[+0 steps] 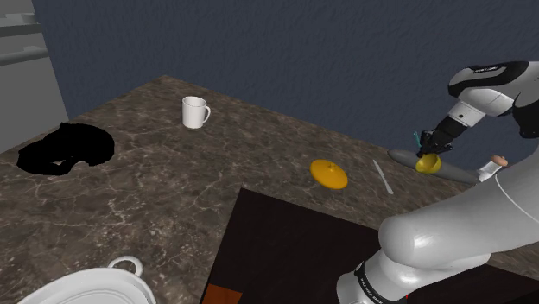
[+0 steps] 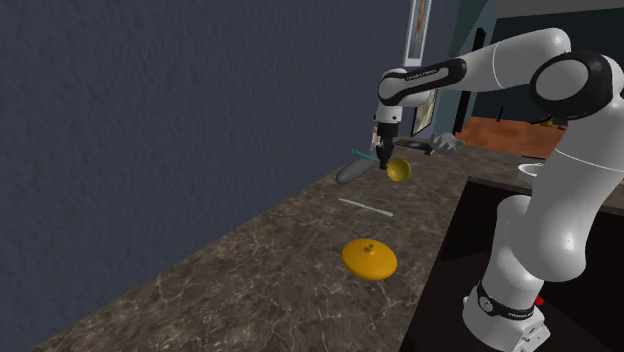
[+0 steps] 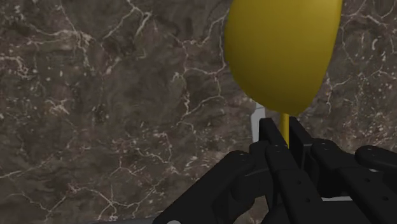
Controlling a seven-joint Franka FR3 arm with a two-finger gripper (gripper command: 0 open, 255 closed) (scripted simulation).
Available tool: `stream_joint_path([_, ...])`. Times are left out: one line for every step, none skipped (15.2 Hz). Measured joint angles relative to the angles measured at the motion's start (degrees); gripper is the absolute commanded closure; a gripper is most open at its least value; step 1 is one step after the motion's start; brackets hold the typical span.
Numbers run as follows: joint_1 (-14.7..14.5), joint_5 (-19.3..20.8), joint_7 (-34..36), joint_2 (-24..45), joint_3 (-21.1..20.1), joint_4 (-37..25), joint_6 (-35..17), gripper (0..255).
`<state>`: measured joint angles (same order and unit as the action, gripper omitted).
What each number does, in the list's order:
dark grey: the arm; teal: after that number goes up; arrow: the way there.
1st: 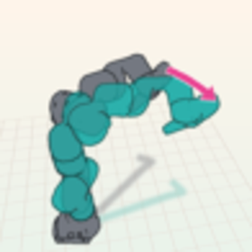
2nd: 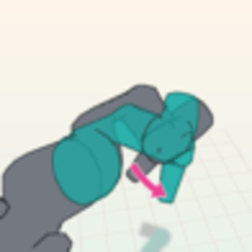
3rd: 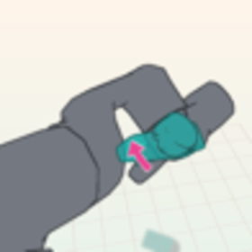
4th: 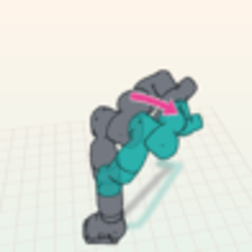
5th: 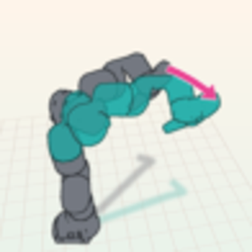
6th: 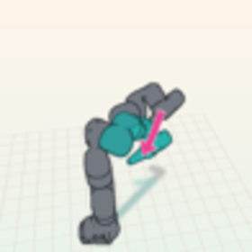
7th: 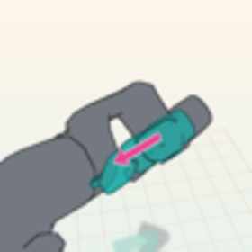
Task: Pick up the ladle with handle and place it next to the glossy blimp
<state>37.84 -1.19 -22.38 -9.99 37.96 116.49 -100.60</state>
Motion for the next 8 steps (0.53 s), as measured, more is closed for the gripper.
stream_joint_path([0.66, 0.39, -1.37, -0.1, 0.88, 0.02, 0.16, 255])
stream_joint_path([1.22, 0.49, -2.88, 0.31, 1.83, -0.23, 0.17, 255])
stream_joint_path([1.47, 0.52, -3.6, 0.53, 2.27, -0.16, -0.03, 255])
stream_joint_path([1.61, 0.65, -3.86, 0.42, 2.42, 0.54, -0.61, 255])
stream_joint_path([1.74, 0.68, -4.25, 0.52, 2.64, 1.17, -1.29, 255])
stream_joint_path([1.77, 0.6, -4.44, 0.69, 2.75, 1.66, -1.91, 255])
stream_joint_path([1.75, 0.49, -4.54, 0.88, 2.8, 2.28, -2.65, 255])
stream_joint_path([1.76, 0.38, -4.74, 1.1, 2.9, 2.72, -3.25, 255])
